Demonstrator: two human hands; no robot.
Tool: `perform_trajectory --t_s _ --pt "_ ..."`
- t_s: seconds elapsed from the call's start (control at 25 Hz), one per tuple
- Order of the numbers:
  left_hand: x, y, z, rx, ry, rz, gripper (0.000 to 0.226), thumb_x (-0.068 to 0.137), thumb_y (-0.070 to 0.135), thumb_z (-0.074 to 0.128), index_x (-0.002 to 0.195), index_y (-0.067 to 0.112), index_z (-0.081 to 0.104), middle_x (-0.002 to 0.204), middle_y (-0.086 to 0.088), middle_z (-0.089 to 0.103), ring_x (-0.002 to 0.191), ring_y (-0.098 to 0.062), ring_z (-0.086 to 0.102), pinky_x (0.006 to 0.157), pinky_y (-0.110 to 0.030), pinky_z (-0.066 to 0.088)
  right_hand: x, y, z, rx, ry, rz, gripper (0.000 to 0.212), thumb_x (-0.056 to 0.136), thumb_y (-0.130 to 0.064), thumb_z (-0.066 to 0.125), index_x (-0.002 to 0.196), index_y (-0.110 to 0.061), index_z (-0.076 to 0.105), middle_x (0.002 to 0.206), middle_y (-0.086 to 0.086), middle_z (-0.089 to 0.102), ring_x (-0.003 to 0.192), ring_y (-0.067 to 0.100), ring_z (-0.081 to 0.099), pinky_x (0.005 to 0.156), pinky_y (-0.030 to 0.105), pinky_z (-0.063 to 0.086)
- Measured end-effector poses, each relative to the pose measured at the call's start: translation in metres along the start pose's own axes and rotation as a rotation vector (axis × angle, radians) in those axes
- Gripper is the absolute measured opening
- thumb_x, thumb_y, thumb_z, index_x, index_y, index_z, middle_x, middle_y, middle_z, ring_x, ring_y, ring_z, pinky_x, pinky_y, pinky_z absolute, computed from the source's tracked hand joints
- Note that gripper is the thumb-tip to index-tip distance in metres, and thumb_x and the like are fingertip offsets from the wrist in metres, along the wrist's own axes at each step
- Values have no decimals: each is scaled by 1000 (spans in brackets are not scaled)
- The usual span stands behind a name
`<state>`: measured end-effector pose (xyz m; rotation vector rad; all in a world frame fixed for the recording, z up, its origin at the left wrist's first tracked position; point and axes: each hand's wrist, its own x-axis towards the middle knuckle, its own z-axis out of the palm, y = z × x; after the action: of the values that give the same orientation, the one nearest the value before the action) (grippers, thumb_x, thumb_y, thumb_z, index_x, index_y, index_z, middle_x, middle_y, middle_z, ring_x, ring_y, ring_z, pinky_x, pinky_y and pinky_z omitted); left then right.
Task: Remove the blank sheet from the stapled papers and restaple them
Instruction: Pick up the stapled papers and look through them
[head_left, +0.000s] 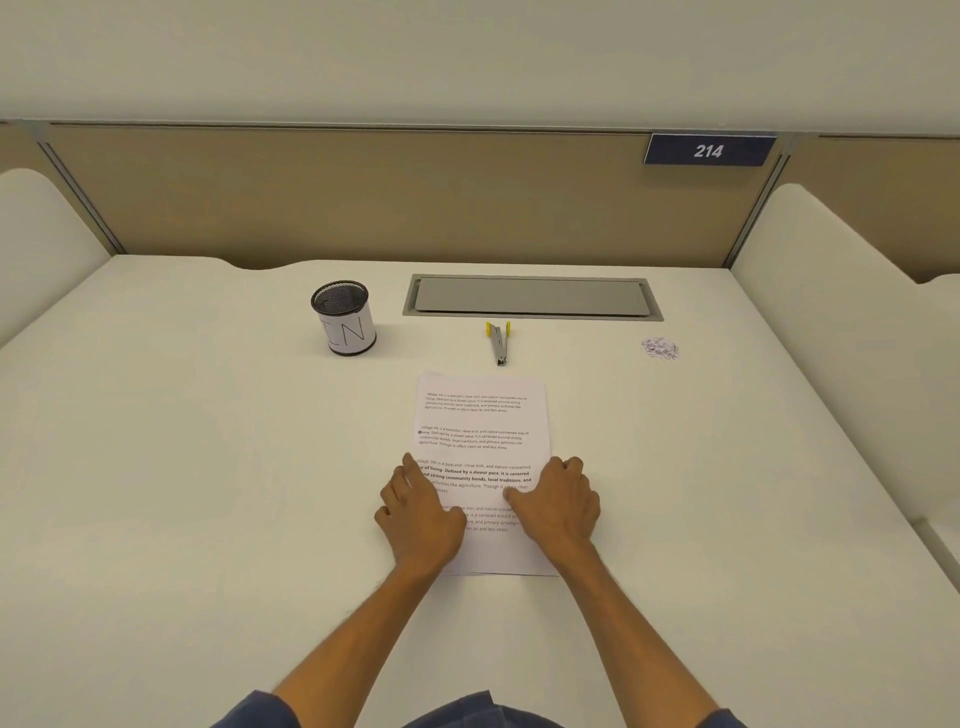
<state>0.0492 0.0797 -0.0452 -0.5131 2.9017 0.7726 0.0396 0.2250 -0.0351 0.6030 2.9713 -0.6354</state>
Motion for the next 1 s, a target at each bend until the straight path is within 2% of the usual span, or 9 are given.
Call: perform_trajectory --t_s 0.16,0.4,0.48,0.6,0.68,0.76,0.8,0.92,1.0 --pt "0 0 0 -25 -26 5 92 82 24 65 152 9 7 154 -12 19 139 -31 20 109 -43 25 8 2 -6 70 -73 58 60 71 -47 74 113 -9 53 117 7 53 106 26 56 86 36 45" --pt "1 -7 0 -39 -33 66 74 83 27 64 146 17 28 149 -7 23 137 -27 21 107 -39 25 20 4 -11 254 -204 94 75 69 -51 76 123 -9 47 124 7 50 115 28 53 87 36 46" --pt "1 -7 0 -36 -35 73 72 84 27 63 146 17 28 150 -7 22 138 -26 19 108 -39 24 23 3 -16 351 -212 109 70 74 -47 74 124 -9 43 123 6 53 113 29 56 82 33 43" --pt "0 -8 -1 -15 -42 82 70 85 29 61 146 16 28 151 -8 19 139 -26 18 109 -39 24 35 8 -20 675 -262 248 64 77 -44 72 124 -12 44 120 5 54 112 28 57 84 33 46" --pt "-1 -8 -1 -16 -47 86 69 86 30 61 145 16 29 152 -8 18 140 -26 17 110 -39 23 44 14 -18 880 -311 289 40 75 -40 73 99 -15 53 111 5 61 94 25 61 71 30 48" --pt "-1 -9 -1 -14 -52 90 68 87 30 60 146 16 29 153 -8 17 140 -27 16 110 -39 23 48 17 -18 913 -352 228 19 80 -28 71 82 -13 61 104 8 72 81 22 64 63 28 48" --pt "-2 -9 -1 -12 -55 91 68 87 30 60 146 16 29 154 -8 16 141 -27 16 111 -39 23 49 17 -17 882 -358 185 13 82 -24 69 86 -12 66 104 8 73 83 21 67 66 29 51" --pt "-3 -11 -1 -12 -58 103 67 87 31 59 145 16 29 154 -7 16 141 -26 15 111 -39 22 47 17 -20 756 -380 53 29 83 -16 68 112 -15 66 108 0 70 97 22 68 82 34 55" --pt "-2 -13 -3 -13 -56 110 65 87 30 59 144 16 31 153 -6 18 140 -26 17 111 -39 22 44 18 -21 739 -384 -17 35 84 -10 67 119 -15 63 113 0 68 100 23 68 88 36 55"
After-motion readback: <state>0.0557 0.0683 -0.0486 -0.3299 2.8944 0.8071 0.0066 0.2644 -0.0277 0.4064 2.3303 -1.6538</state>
